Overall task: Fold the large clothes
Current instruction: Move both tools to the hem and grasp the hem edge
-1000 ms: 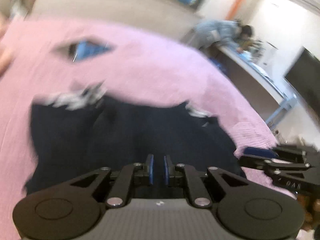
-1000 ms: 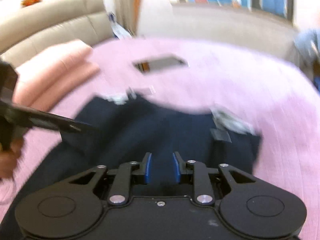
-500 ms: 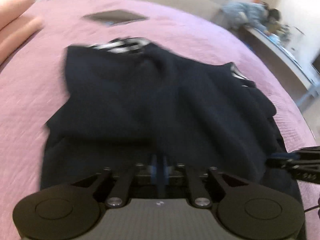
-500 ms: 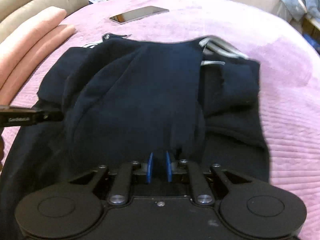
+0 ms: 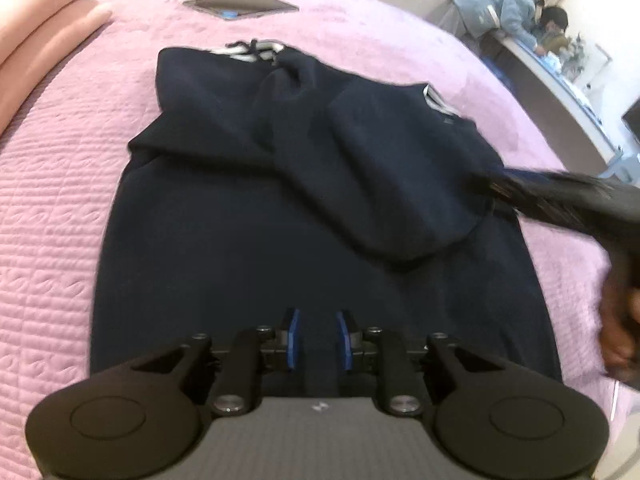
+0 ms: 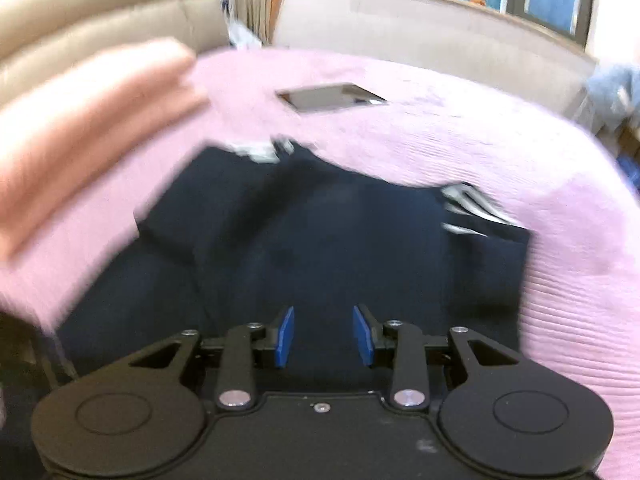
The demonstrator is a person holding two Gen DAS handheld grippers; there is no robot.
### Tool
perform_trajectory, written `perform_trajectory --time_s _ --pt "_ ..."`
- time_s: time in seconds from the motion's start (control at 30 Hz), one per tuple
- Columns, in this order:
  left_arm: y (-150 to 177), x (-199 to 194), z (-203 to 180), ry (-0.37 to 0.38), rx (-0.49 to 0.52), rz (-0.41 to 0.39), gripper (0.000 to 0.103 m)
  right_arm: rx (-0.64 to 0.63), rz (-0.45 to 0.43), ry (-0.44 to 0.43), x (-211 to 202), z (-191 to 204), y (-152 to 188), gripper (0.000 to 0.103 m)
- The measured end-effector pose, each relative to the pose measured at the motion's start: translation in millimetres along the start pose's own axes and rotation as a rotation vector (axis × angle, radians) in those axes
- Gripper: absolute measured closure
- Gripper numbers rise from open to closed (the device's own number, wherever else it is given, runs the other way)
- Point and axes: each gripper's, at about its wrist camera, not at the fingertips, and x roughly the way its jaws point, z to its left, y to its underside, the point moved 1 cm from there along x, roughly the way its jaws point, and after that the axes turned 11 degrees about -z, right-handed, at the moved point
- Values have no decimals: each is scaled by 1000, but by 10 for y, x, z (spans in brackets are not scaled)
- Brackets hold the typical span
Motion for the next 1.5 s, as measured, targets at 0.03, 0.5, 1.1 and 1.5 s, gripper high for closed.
perform_trajectory --time_s 0.03,0.5,1.1,1.5 --pt "13 18 -23 -14 4 -3 77 21 17 -24 176 55 22 62" --pt "485 -625 536 -316 79 139 70 59 254 57 -939 -50 818 47" --pt "1204 -1173 931 -216 -171 351 51 382 597 353 -1916 -573 1915 27" --pt "1517 -1335 1248 -146 -427 402 35 376 583 361 -1997 -519 1999 27"
